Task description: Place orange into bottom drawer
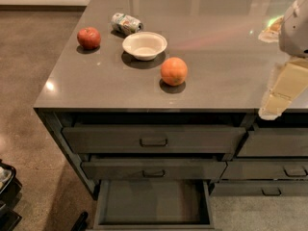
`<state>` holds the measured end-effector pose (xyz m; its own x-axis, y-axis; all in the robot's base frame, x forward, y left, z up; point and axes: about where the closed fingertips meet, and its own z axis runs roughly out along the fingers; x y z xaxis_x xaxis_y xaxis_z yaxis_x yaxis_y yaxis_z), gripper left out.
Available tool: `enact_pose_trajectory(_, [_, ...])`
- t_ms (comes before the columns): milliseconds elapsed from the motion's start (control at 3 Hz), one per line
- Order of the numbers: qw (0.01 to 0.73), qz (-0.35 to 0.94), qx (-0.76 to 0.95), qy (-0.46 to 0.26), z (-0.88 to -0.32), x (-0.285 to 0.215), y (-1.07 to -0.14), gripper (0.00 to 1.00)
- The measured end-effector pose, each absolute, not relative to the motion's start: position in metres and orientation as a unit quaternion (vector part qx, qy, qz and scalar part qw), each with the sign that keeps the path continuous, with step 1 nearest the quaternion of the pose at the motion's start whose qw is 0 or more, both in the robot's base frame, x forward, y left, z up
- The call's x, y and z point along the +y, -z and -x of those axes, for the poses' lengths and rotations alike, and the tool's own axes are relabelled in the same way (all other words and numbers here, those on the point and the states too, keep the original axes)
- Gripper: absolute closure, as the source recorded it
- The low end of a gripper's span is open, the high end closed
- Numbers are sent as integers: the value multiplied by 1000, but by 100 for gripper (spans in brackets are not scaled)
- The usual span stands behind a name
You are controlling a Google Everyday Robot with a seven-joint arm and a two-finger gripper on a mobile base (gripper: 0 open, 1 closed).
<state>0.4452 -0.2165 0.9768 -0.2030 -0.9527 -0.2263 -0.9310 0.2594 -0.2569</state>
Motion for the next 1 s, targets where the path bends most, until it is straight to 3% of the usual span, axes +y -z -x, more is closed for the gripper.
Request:
enact_pose_trajectory(333, [197,614,765,17,-469,-212,-976,0])
enact_pose_trajectory(1000, [231,628,737,-101,-573,-165,-894,0])
